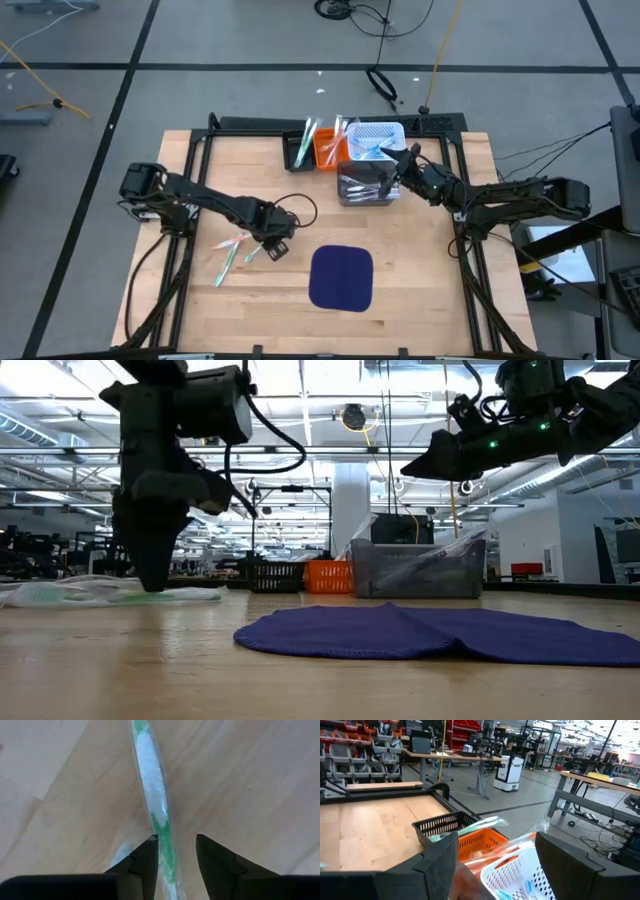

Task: Pick & Place Toothbrushes
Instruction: Put the green toothbrush into the black basket

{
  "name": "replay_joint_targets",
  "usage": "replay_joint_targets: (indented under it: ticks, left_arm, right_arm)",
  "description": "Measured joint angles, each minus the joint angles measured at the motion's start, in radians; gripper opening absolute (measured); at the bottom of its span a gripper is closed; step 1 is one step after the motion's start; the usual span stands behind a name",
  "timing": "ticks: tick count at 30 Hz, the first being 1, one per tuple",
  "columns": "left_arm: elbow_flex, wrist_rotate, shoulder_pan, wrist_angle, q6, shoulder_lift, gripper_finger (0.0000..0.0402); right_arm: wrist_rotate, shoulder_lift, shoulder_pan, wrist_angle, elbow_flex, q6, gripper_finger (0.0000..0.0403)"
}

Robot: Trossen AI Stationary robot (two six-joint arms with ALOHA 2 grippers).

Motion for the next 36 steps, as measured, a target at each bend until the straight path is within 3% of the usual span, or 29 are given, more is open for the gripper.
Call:
replay_joint_targets:
  ticks: [8,15,20,24,30,36]
  left_arm:
    - [0.004,-0.011,0.007,-0.004,0.014,0.07,0.0119]
    - [-0.001,0.002,0.01,-0.008,0.017,0.04,0.0012]
    - [-0.001,-0.04,0.009,0.011,0.014,-0.026,0.0008]
    - [-0.001,-0.139,0.01,0.057,0.03,-0.112,0.0006]
    - [-0.001,-0.294,0.011,0.242,0.164,-0.257,0.0006]
    - [0.001,-0.307,0.028,0.601,0.404,-0.313,0.0006]
  right_arm:
    - [-0.001,0.0,0.0,0.002,0.0,0.003,0.0254]
    - [-0.001,0.0,0.0,0.002,0.0,0.007,0.0253]
    - [-0.006,0.0,0.0,0.002,0.0,0.009,0.0253]
    - [-0.041,0.0,0.0,0.002,0.0,0.051,0.0253]
    - [-0.207,0.0,0.0,0.015,0.0,0.138,0.0253]
    - [-0.407,0.007,0.002,0.12,0.0,0.294,0.0253]
